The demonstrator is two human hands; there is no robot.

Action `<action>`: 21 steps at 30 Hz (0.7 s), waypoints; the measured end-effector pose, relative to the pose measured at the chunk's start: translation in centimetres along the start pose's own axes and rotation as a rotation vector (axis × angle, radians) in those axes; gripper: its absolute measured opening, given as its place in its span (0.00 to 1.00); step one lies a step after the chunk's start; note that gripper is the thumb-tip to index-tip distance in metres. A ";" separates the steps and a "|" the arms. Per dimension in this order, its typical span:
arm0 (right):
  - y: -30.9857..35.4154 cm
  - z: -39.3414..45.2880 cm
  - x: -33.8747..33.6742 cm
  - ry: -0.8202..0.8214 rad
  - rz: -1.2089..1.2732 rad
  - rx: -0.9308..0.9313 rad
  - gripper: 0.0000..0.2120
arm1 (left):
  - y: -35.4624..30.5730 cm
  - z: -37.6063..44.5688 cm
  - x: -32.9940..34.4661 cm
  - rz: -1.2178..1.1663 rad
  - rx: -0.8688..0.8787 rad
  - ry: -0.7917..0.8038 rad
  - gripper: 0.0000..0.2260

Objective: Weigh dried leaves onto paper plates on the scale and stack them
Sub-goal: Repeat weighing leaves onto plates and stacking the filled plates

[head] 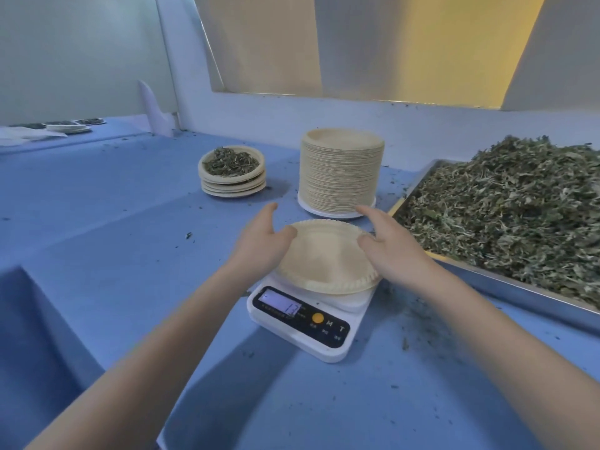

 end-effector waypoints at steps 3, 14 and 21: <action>0.4 0.6 -0.5 -0.006 0.026 -0.009 0.24 | -0.5 0.1 -0.8 -0.006 0.038 -0.019 0.24; 2.4 1.3 0.5 0.085 -0.036 -0.071 0.22 | -1.7 -0.3 -1.2 0.003 0.074 -0.039 0.19; 2.7 -0.5 1.0 0.262 -0.052 -0.111 0.39 | -1.4 -0.8 -1.3 0.020 0.095 -0.048 0.18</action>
Point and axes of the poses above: each hand's wrist, its own z-axis towards the middle knuckle, its own x-axis out of the palm, y = z × x, the point moved 8 cm from there along z, towards the middle knuckle, and after that the axes turned 12 degrees about y, right-handed, at the moved point
